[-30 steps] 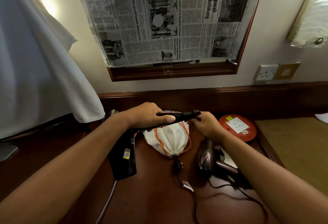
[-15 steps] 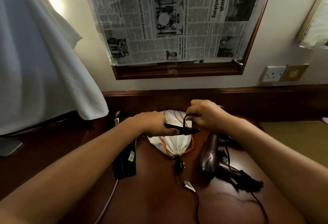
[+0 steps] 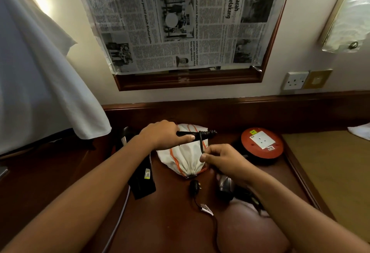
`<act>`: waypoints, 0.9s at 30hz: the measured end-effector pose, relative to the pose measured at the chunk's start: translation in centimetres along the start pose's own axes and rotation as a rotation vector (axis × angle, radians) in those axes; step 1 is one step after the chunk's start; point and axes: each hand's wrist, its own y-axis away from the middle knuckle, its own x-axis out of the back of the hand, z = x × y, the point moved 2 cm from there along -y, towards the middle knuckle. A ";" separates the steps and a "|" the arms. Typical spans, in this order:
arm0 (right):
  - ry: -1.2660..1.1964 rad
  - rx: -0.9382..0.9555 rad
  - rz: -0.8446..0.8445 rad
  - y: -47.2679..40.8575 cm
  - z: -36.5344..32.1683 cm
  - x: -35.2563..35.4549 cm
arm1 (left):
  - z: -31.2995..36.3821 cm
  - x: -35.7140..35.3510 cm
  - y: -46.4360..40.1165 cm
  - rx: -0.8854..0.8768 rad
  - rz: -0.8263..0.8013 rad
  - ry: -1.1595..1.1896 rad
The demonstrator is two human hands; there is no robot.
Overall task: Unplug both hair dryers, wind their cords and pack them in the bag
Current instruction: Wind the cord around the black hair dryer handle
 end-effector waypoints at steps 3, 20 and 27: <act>-0.352 -0.138 -0.116 0.1 0.9 -0.3 | 0.9 0.3 -0.1 -0.034 0.014 0.066; -0.637 -0.050 -0.174 -2.0 3.4 0.2 | 0.5 1.6 1.7 -0.090 -0.064 0.525; 0.058 0.083 0.069 -3.9 2.5 2.1 | 1.3 1.4 2.3 -0.128 -0.151 0.287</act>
